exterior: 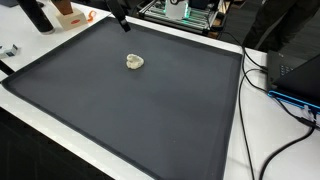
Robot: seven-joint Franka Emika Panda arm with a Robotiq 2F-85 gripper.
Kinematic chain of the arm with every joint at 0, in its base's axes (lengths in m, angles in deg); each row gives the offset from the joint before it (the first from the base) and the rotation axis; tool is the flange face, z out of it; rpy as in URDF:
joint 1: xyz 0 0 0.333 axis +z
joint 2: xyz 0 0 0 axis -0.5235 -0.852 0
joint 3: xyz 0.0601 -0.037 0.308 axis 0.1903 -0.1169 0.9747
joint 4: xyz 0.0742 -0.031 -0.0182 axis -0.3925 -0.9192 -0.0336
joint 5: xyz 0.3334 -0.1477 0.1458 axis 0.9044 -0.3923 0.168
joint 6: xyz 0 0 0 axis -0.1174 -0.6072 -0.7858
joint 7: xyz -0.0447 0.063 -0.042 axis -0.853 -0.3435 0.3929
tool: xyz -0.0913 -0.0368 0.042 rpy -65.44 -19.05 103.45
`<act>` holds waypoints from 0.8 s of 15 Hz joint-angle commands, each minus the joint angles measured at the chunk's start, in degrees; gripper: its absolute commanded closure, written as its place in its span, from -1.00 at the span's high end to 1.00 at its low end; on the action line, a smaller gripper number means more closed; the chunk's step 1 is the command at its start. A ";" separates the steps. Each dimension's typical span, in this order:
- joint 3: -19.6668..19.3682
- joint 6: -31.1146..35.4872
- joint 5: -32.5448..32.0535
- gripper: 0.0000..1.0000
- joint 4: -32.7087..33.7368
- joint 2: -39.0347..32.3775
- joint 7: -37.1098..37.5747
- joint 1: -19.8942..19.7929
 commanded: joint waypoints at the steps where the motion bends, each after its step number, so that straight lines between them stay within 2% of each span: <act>1: -1.65 -1.95 6.95 1.00 -2.79 0.51 -9.49 -2.74; 5: -3.23 -3.22 12.29 1.00 -2.98 -2.45 -15.96 -4.72; 12: -4.21 -6.82 16.75 1.00 -1.81 -8.51 -22.12 -7.07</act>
